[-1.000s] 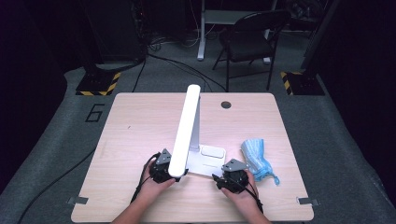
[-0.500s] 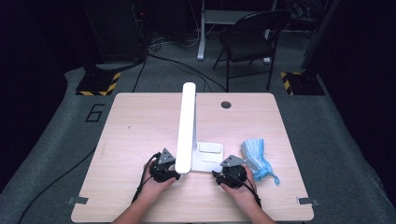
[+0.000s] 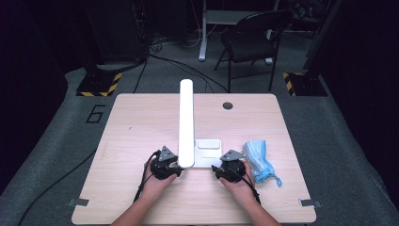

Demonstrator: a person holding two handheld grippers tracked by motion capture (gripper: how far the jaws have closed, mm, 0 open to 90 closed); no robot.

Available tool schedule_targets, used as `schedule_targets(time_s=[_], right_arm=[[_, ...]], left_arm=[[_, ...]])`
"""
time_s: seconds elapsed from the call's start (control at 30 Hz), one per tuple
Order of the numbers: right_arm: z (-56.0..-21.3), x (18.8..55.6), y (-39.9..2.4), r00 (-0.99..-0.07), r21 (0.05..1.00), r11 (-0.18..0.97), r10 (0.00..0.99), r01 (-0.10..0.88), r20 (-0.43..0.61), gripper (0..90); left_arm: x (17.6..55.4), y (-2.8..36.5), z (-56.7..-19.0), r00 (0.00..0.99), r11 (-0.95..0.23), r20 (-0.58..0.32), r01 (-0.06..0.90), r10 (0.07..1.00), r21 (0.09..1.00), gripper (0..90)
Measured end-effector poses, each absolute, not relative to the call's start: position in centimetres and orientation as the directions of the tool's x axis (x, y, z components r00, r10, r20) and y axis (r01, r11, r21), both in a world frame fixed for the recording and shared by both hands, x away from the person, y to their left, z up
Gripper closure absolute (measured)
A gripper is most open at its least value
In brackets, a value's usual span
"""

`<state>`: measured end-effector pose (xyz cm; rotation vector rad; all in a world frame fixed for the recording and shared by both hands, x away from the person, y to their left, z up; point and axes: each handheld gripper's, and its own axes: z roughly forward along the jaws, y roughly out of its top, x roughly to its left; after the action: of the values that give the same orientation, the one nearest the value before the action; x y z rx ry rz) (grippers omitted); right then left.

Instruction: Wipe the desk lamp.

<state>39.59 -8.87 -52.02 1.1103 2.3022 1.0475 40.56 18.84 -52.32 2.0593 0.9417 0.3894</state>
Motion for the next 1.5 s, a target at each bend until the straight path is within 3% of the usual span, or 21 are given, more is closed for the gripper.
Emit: schedule_targets(time_s=[1.07,1.5], right_arm=[[-52.1,40.4,-8.9,-0.599,0.77,0.371,0.801,0.52,0.019,44.7],[-50.4,39.3,-9.8,-0.615,0.794,0.351,0.787,0.496,0.036,44.6]], left_arm=[[41.0,19.1,-52.4,0.666,-0.35,-0.089,0.496,0.741,0.795,46.0],[40.0,19.5,-50.8,0.67,-0.319,-0.09,0.462,0.737,0.828,44.7]])
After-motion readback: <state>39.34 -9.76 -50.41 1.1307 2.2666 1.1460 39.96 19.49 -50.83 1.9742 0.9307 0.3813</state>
